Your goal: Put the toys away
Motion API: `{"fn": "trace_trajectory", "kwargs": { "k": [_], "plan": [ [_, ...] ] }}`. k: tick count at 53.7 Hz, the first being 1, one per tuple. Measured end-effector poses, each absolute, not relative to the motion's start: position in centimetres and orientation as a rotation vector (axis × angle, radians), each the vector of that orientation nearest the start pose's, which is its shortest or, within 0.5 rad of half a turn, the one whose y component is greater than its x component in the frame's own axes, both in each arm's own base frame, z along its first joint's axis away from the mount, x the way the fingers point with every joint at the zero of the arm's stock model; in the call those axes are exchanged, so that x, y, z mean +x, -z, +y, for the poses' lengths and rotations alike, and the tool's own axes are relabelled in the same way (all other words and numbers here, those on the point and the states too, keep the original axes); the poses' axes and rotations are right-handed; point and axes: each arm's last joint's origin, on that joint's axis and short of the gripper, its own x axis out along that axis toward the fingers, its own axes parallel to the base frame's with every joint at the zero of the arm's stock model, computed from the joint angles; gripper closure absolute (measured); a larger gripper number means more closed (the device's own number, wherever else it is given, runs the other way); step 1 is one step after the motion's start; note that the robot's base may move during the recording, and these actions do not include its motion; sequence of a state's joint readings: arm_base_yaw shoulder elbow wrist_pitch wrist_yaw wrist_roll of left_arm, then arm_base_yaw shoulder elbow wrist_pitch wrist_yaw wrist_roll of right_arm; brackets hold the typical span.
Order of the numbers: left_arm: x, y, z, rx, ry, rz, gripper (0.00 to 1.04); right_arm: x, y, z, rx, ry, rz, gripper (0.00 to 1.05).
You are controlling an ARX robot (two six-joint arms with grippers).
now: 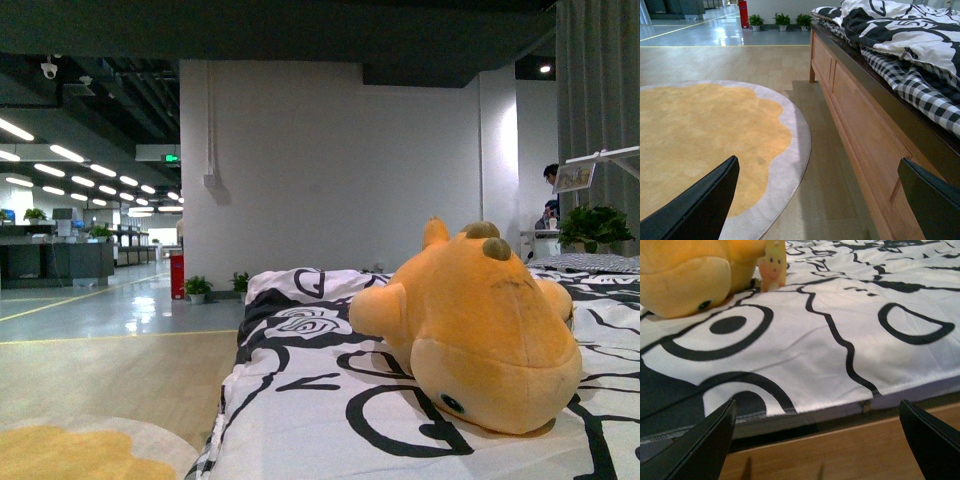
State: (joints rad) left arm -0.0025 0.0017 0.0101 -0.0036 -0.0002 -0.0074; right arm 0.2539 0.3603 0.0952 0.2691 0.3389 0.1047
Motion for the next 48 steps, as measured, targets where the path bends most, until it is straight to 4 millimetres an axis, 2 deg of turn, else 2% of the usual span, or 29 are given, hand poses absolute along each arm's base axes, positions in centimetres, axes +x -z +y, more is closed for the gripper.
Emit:
{"fn": "trace_trajectory", "kwargs": {
  "k": [10, 20, 37, 48],
  "plan": [
    [9.7, -16.6, 0.0, -0.007, 0.002, -0.005, 0.06, 14.4, -21.4, 3.1, 0.124, 0.065, -0.066, 0.07],
    [9.7, -16.6, 0.0, -0.007, 0.002, -0.005, 0.06, 18.1, -23.7, 5.2, 0.127, 0.023, -0.12, 0.07],
    [9.7, -16.6, 0.0, -0.007, 0.002, -0.005, 0.06, 21.5, -25.6, 8.7, 0.127, -0.041, -0.163, 0.07],
    [9.7, -16.6, 0.0, -0.007, 0.002, -0.005, 0.06, 23.4, -26.0, 11.3, 0.118, -0.073, -0.178, 0.07]
  ]
}}
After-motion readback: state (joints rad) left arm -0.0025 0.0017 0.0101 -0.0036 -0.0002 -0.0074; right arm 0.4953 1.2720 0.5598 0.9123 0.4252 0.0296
